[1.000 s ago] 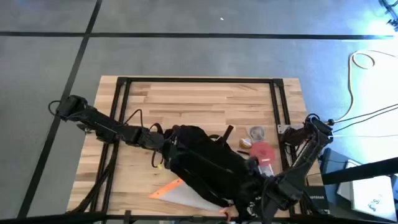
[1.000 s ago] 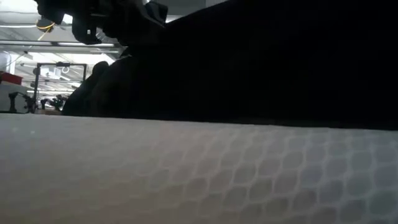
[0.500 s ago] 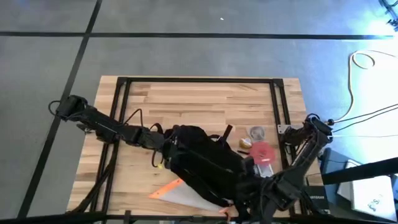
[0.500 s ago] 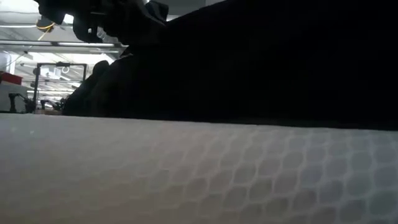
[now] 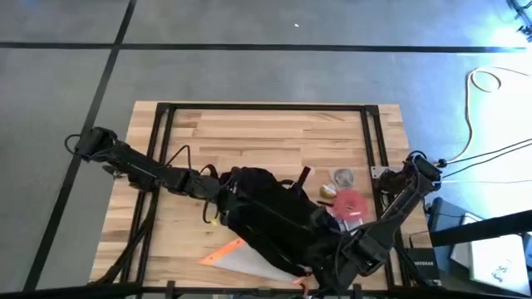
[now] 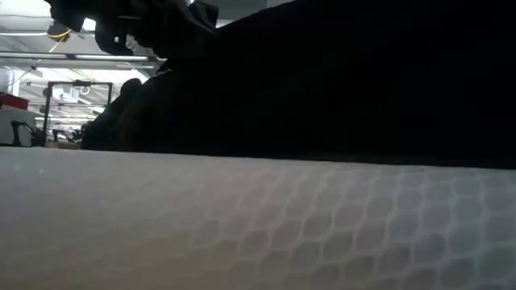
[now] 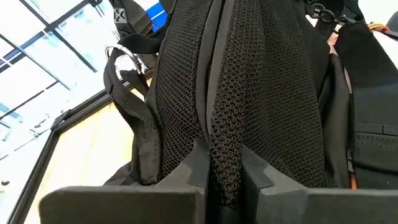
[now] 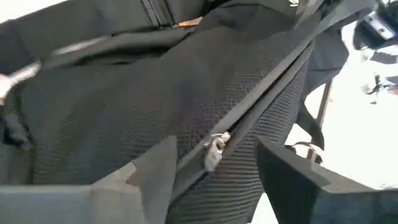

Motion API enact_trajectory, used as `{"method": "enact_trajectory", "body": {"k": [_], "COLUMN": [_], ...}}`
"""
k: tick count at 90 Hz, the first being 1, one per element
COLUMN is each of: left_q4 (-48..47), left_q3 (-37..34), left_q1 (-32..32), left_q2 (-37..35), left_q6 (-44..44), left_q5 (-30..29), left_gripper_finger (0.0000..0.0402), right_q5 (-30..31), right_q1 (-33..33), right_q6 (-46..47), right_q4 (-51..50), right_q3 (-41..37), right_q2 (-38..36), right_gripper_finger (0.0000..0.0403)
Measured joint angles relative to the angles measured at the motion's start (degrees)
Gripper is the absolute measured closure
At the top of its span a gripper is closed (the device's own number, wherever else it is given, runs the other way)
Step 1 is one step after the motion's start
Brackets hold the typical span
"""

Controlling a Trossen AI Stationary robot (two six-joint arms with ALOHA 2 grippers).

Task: Unpack backpack
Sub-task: Open the black bag

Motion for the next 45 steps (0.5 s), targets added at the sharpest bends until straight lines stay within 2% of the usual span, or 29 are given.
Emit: {"method": "enact_trajectory", "body": {"k": [14,23,45], "left_q4": [-0.02,-0.04,-0.12], "left_q3": [0.0,0.0,0.0], "left_q1": [0.0,0.0,0.0], "left_q2": [0.0,0.0,0.07], "left_q6": [-0.02,-0.04,-0.27], "left_q5": [-0.02,-0.04,-0.05], "left_gripper_finger": [0.0385,0.0385,0.0385], "right_q5": [-0.34,-0.93,-1.46], "right_q1": [-0.65,-1.35,-3.37], "right_q6": [-0.21,-0.75,-6.54], "right_q4": [-1.83,-1.76,-1.7], "right_q3": [0.0,0.0,0.0], "right_q2": [0.02,0.02,0.04], "right_gripper_finger": [0.0297,0.0334,0.0351]}}
